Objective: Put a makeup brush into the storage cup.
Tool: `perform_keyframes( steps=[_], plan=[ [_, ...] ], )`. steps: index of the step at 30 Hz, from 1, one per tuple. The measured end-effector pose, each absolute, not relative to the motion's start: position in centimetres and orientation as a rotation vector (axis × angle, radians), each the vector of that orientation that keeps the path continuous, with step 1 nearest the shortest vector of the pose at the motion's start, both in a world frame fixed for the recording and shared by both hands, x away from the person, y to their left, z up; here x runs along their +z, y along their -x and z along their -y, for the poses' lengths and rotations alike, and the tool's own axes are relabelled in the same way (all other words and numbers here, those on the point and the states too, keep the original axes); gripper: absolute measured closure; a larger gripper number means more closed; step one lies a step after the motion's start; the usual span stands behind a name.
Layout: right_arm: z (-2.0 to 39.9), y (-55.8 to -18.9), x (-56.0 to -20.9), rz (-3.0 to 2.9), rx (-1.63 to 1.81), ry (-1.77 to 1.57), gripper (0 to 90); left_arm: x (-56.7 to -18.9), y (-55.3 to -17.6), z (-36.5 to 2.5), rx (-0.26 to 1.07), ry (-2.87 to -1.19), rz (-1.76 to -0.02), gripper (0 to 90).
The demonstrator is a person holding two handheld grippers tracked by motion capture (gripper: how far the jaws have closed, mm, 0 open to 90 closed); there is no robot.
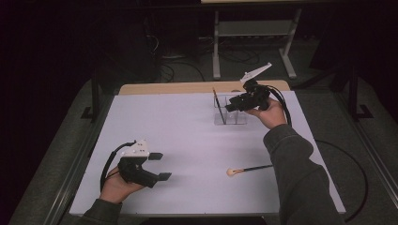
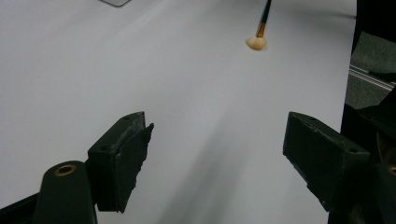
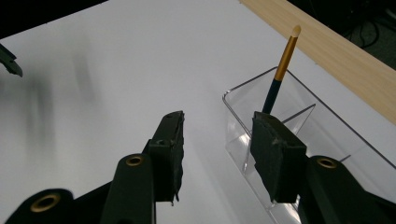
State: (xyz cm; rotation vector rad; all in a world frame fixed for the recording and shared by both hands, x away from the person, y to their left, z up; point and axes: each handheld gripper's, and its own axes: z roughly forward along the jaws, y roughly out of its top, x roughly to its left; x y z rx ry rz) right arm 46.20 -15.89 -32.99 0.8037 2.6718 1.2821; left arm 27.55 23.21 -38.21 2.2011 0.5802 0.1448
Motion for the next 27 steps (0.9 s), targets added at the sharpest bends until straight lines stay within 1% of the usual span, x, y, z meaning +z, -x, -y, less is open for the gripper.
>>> perform_keyframes(
  steps=[11,27],
  plan=[
    [18.1,-44.6,-33.3,-2.651,1.3,-0.816,51.8,-38.5,-27.6,-22.8,0.141,-2.199,-0.579,21.2],
    [19.2,-42.7,-34.0,-2.666,1.294,-0.817,45.2,-38.4,-27.6,-22.9,0.15,-2.194,-0.598,20.9]
  ],
)
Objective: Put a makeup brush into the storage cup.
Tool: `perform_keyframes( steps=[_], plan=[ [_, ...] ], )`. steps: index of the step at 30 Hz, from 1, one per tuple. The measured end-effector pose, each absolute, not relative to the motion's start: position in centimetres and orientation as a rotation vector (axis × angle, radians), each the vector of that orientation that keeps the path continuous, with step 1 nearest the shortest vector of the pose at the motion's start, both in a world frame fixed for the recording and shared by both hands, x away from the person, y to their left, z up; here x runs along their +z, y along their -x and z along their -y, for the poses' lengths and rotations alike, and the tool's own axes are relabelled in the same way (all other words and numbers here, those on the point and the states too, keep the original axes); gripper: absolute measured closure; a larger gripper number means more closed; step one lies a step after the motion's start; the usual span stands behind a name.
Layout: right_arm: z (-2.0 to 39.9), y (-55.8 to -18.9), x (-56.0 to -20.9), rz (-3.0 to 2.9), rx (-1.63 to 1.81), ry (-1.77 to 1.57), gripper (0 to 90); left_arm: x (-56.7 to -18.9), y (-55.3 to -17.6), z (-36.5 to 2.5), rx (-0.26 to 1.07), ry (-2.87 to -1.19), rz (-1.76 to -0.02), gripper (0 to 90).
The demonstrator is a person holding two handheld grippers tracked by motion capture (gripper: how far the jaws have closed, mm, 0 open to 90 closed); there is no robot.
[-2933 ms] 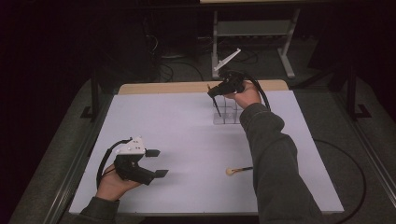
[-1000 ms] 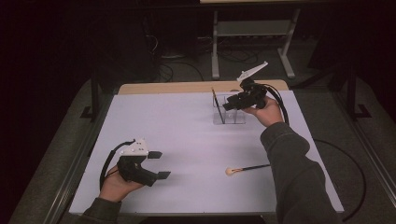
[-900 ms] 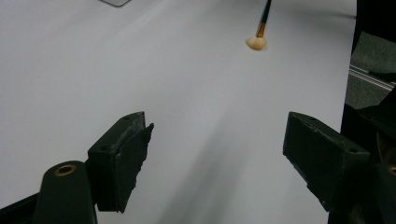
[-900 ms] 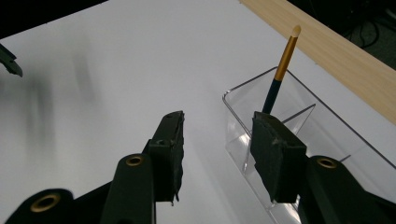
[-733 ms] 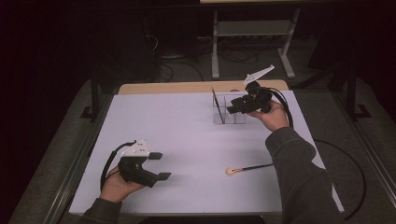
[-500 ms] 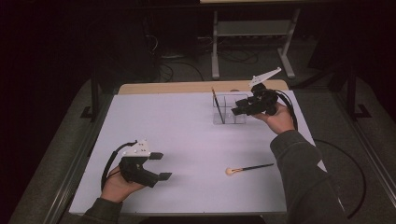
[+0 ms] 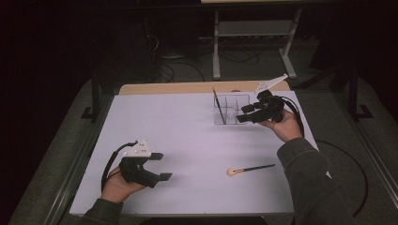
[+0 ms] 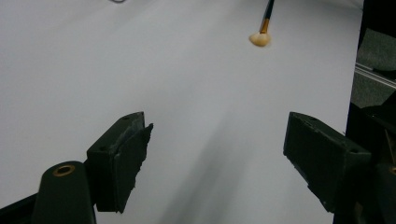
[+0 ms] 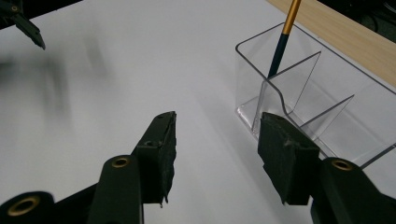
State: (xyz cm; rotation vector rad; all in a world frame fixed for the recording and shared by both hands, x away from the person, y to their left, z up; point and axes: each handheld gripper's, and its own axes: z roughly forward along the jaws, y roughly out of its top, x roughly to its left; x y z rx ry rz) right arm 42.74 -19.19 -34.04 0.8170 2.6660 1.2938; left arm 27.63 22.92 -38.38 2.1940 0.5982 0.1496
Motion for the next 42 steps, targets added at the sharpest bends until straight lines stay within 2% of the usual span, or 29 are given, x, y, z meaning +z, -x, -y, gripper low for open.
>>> perform_keyframes(
  steps=[42],
  plan=[
    [22.0,-38.6,-35.6,-2.658,1.322,-0.825,39.9,-38.3,-27.4,-22.5,0.128,-2.183,-0.61,19.4]
  ],
)
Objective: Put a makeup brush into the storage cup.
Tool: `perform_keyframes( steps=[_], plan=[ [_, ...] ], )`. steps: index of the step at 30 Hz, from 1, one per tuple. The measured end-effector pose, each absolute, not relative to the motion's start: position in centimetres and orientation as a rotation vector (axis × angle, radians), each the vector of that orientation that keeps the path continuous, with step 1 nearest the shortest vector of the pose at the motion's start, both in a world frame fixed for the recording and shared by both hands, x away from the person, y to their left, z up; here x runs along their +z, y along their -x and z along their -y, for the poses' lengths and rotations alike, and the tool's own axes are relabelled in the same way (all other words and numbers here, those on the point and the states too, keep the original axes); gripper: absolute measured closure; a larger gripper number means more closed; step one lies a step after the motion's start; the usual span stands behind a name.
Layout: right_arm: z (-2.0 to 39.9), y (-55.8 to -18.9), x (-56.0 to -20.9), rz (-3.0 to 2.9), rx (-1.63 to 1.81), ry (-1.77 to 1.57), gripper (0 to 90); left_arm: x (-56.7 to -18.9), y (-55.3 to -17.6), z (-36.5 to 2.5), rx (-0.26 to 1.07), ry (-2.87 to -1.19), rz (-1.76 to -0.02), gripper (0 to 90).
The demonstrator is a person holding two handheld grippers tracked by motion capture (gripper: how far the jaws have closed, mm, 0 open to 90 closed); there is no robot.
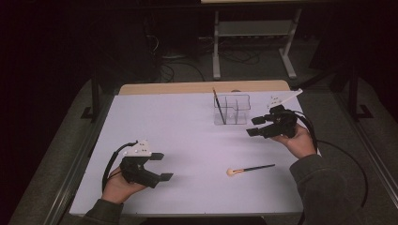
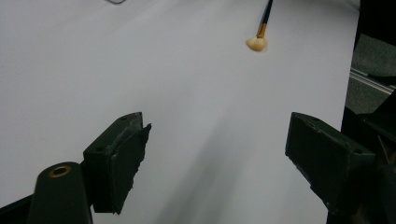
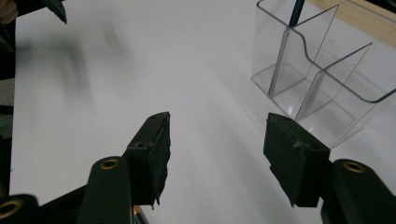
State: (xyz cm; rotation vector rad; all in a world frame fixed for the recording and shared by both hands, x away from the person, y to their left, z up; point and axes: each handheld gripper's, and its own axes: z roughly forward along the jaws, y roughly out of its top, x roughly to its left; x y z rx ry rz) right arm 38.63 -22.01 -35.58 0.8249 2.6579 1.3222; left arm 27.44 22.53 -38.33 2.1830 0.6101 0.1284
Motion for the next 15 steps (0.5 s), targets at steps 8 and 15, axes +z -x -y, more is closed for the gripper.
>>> perform_keyframes(
  steps=[8,15],
  plan=[
    [22.3,-37.6,-36.0,-2.658,1.332,-0.821,39.9,-38.2,-27.6,-21.9,0.116,-2.169,-0.612,19.6],
    [22.5,-36.8,-36.2,-2.662,1.339,-0.804,40.5,-38.2,-27.9,-21.0,0.099,-2.178,-0.6,20.0]
  ],
)
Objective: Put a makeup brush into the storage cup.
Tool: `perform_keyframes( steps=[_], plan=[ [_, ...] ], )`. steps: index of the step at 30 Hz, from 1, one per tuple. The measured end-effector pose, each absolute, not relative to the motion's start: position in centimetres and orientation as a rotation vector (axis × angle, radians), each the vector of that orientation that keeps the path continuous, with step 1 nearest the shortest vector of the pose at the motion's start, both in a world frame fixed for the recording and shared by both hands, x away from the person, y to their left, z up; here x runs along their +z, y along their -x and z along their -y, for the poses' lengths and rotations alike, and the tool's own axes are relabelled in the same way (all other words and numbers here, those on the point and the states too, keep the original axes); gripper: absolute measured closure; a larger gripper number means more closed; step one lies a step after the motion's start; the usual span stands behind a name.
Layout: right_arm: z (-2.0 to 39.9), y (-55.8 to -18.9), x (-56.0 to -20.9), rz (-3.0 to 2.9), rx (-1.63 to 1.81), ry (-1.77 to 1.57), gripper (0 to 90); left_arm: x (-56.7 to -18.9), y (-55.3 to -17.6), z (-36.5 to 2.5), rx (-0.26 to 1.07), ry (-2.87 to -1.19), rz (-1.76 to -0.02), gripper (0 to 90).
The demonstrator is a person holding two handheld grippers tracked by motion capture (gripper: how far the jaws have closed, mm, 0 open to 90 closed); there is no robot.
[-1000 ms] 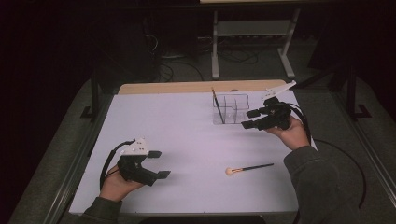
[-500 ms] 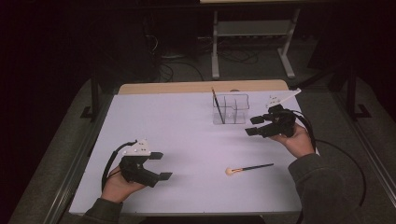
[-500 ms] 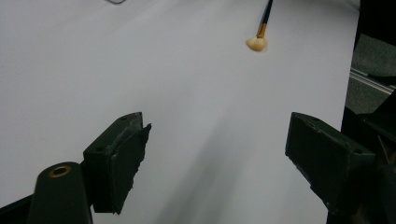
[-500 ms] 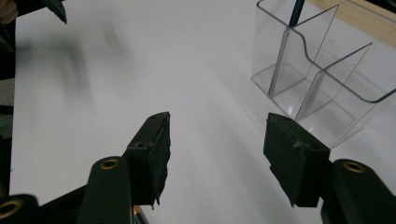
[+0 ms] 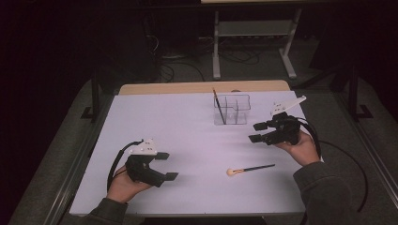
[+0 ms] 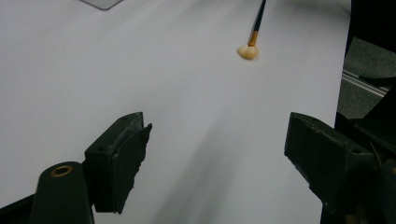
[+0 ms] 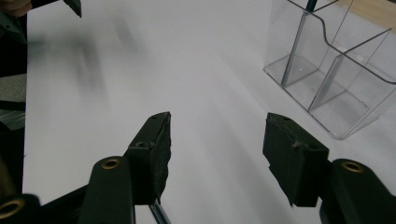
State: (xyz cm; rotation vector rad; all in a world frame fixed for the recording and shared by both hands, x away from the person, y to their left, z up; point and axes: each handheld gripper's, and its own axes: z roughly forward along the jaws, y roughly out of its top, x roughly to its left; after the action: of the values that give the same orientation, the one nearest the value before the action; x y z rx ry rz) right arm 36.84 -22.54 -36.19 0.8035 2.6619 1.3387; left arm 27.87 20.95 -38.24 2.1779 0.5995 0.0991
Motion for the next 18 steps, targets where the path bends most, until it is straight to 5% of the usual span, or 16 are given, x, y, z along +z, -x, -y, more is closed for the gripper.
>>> perform_keyframes(
  steps=[18],
  plan=[
    [23.1,-35.7,-37.2,-2.703,1.302,-0.757,43.0,-38.1,-28.7,-18.5,0.088,-2.208,-0.555,19.8]
  ],
)
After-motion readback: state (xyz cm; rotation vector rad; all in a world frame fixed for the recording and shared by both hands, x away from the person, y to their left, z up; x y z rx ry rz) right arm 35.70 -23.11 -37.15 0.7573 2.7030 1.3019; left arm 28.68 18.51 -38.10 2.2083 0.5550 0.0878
